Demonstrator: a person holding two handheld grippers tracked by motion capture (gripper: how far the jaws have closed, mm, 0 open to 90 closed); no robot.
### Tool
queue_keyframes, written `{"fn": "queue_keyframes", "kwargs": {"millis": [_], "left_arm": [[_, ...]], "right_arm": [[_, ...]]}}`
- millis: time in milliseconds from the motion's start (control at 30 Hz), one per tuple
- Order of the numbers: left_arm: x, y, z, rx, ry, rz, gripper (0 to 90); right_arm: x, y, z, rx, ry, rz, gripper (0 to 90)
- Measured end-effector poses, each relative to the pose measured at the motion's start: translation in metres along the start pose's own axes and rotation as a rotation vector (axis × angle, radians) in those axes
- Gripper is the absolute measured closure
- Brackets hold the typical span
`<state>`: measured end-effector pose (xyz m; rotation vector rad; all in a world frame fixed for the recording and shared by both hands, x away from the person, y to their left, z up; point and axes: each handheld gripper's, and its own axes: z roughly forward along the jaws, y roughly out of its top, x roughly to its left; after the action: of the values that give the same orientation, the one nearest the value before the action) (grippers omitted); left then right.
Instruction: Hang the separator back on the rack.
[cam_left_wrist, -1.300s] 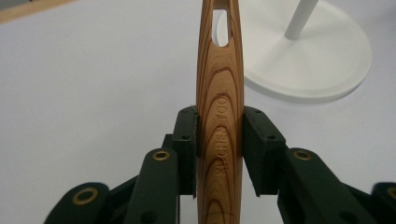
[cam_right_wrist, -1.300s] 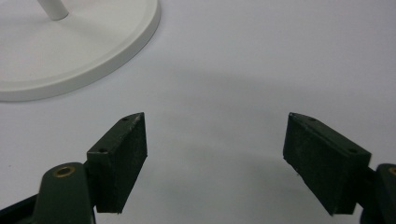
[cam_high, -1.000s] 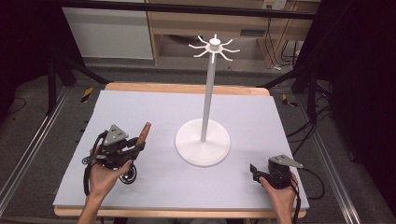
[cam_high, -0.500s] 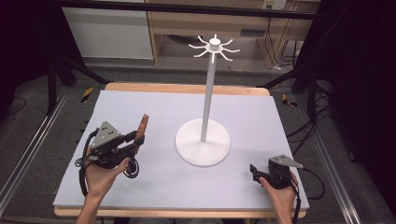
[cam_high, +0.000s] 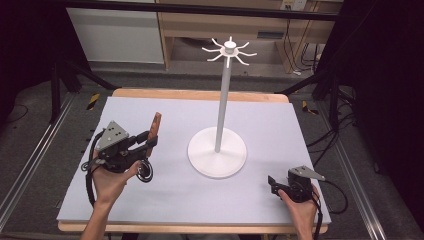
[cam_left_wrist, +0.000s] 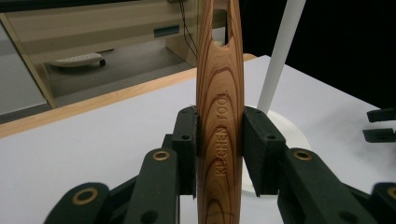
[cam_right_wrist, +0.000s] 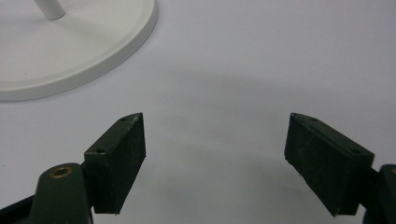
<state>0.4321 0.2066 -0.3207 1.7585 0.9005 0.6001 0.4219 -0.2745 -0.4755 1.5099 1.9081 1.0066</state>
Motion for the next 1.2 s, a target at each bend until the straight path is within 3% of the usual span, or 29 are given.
{"fn": "queue_keyframes", "kwargs": {"millis": [467,700,1200], "left_arm": [[-0.009,0.031,-0.001,-0.040,-0.014,0.042,67.5],[-0.012,0.045,0.000,-0.079,-0.044,0.023,67.5],[-0.021,0.069,0.000,-0.122,-0.068,0.038,67.5]], "right_arm": [[0.000,0.000,0.000,-0.003,-0.003,0.007,18.9],[-0.002,0.000,0.000,-0.005,-0.003,0.008,18.8],[-0.002,-0.001,0.000,-0.006,-0.005,0.006,18.8]]}}
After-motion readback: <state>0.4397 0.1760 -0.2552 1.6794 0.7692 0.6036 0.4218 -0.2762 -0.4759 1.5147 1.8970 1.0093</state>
